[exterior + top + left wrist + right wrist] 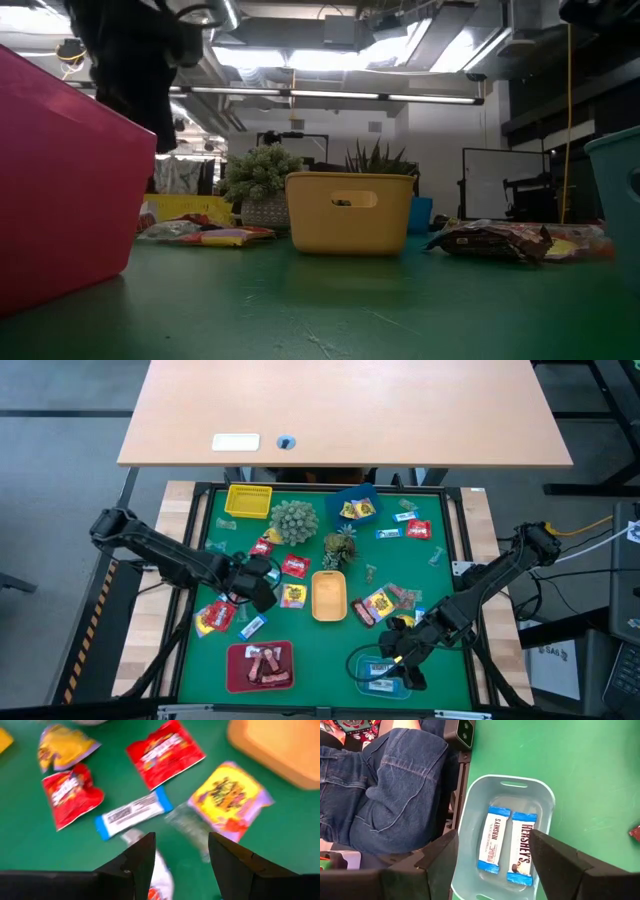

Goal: Sort candy
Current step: Put the white chocolate bar into the red bin

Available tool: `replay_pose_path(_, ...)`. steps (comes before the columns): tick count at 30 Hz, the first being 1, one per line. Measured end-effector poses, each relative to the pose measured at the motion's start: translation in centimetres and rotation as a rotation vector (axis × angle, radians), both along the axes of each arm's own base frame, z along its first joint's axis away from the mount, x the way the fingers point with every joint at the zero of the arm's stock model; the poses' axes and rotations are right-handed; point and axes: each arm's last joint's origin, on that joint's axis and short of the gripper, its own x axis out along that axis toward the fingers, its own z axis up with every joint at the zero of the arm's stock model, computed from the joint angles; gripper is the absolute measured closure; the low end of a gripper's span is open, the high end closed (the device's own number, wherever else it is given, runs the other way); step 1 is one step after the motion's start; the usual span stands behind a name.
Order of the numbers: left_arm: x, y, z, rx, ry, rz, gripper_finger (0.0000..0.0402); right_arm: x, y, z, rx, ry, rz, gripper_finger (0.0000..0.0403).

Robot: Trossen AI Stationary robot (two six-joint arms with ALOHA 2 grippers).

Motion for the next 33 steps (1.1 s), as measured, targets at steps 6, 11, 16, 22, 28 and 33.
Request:
replay_pose_path(6, -0.1, 0.0, -0.7, -0.004, 0.044, 0.062, 0.0233, 0.0, 0.0, 0.0, 0.000, 0.000, 0.000, 0.0160)
replay_pose_path(11, 0.0, 0.0, -1.6, -0.005, 0.093, 0.109, 0.0233, 0.0, 0.0, 0.0, -0.001, 0.001, 0.000, 0.0160)
replay_pose_path(16, 0.5, -0.2, -2.8, -0.004, 0.155, 0.109, 0.0233, 0.0, 0.0, 0.0, -0.003, 0.004, 0.000, 0.0160)
replay_pose_path(22, 1.0, 0.2, -4.0, 0.009, 0.206, 0.135, 0.0233, -0.1, -0.1, -0.1, -0.013, 0.016, 0.000, 0.0160)
replay_pose_path(28, 1.5, 1.5, -4.6, 0.012, 0.230, 0.195, 0.0233, -0.1, -0.1, -0.1, -0.013, 0.016, 0.000, 0.0160)
replay_pose_path(33, 1.7, 2.2, -5.3, -0.013, 0.225, 0.245, 0.0233, -0.1, -0.1, -0.1, -0.014, 0.016, 0.000, 0.0160)
